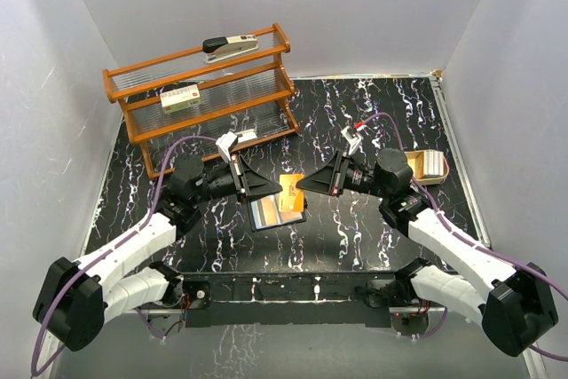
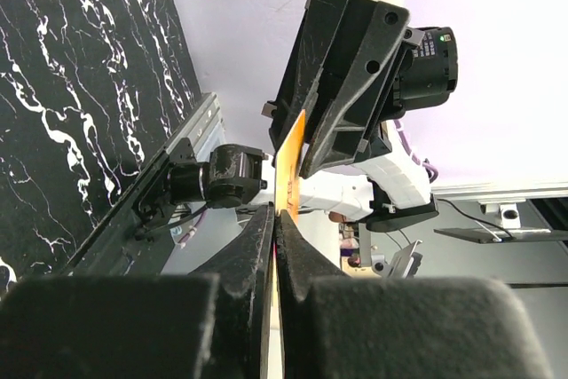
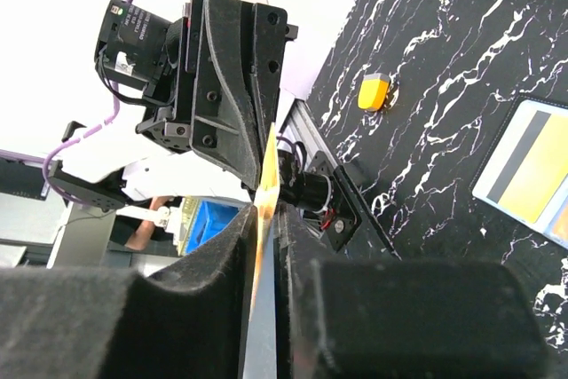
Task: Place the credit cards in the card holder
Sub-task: Pick up the credit card from the storage box.
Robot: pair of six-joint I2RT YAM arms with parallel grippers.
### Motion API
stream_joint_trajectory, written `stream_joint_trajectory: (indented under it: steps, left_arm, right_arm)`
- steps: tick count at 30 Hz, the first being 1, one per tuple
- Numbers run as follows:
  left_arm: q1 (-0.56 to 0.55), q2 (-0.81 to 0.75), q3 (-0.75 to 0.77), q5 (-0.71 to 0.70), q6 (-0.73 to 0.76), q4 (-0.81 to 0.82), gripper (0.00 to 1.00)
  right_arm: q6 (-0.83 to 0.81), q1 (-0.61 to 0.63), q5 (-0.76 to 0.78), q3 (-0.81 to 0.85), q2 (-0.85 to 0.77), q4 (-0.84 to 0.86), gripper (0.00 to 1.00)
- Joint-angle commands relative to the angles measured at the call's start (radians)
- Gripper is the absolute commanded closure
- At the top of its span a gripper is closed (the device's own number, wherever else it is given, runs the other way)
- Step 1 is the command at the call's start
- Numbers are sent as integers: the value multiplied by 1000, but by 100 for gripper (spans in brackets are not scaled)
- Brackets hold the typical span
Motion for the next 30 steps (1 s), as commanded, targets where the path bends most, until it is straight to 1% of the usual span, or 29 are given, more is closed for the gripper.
stream_joint_trajectory:
  steps: [1, 2, 4, 6, 7, 11, 13, 17, 19, 22, 25, 30]
  left_arm:
    - [-4, -26, -24, 13, 4, 41, 100]
    - [-3, -26, -25, 11, 12, 29, 100]
    - [-4, -33, -10, -13, 66, -54, 100]
    - [-4, -42, 10, -51, 146, -174, 100]
    - [-3, -47, 15, -71, 174, -225, 100]
    - [-2, -52, 17, -138, 253, -348, 100]
    - [-2, -44, 17, -185, 275, -409, 100]
    - [1, 3, 42, -283, 376, -555, 100]
    - [15, 39, 50, -307, 400, -589, 100]
    - [53, 76, 26, -277, 391, -549, 100]
    - [78, 98, 0, -266, 386, -505, 100]
    - [110, 142, -4, -260, 404, -483, 100]
  right_arm:
    - [-36, 5, 9, 3, -6, 5, 81]
    - [-49, 5, 21, 5, -8, -22, 77]
    - [-79, 5, 66, 4, -16, -73, 69]
    - [-131, 4, 140, 19, -28, -189, 59]
    - [-159, 4, 194, 26, -35, -254, 56]
    - [-203, 4, 286, 43, -31, -330, 48]
    - [-261, 4, 315, 60, -12, -358, 46]
    - [-376, 4, 407, 88, 58, -415, 45]
    - [-441, 4, 460, 115, 115, -451, 45]
    - [-537, 4, 470, 182, 213, -494, 48]
    - [-598, 4, 449, 241, 314, -501, 49]
    - [-641, 4, 396, 310, 460, -483, 51]
